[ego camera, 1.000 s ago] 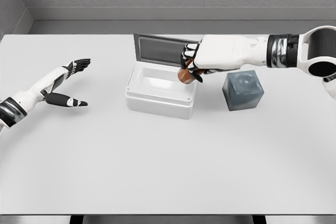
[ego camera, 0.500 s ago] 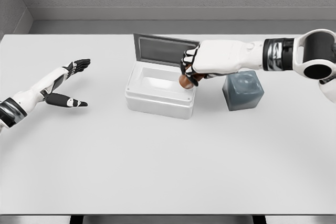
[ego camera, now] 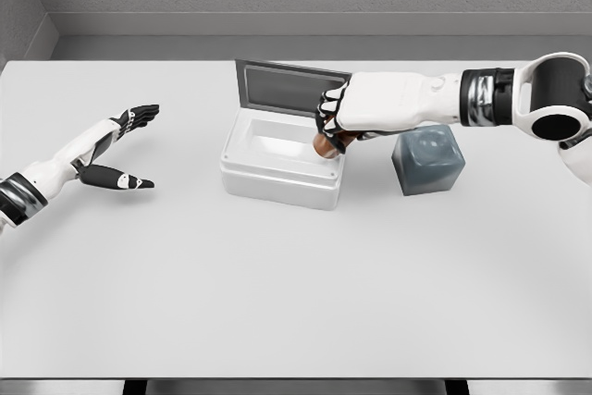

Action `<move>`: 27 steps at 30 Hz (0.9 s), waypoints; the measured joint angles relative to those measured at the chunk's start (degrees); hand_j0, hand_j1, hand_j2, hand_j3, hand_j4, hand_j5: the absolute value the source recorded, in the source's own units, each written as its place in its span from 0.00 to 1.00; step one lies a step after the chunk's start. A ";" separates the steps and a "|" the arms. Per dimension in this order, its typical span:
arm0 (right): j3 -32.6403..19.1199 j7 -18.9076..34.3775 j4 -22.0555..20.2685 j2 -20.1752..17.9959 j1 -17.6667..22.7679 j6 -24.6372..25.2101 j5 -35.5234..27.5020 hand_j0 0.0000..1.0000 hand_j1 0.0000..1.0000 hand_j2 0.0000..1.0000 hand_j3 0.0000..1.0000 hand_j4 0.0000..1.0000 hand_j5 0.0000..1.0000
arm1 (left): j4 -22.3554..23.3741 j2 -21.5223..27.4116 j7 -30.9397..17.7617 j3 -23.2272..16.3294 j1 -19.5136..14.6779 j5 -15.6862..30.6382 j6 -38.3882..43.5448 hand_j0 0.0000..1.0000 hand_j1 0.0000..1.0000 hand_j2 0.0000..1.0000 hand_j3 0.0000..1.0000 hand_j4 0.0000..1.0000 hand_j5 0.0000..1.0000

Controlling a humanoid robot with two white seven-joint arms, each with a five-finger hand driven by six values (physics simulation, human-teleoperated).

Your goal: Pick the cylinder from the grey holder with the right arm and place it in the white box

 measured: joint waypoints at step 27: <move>0.00 0.00 3.71 2.11 -1.05 0.01 1.07 0.34 0.34 0.34 0.34 0.34 0.34 | 0.00 0.20 -0.17 0.78 2.20 -0.26 0.00 1.00 1.00 1.00 1.00 1.00 1.00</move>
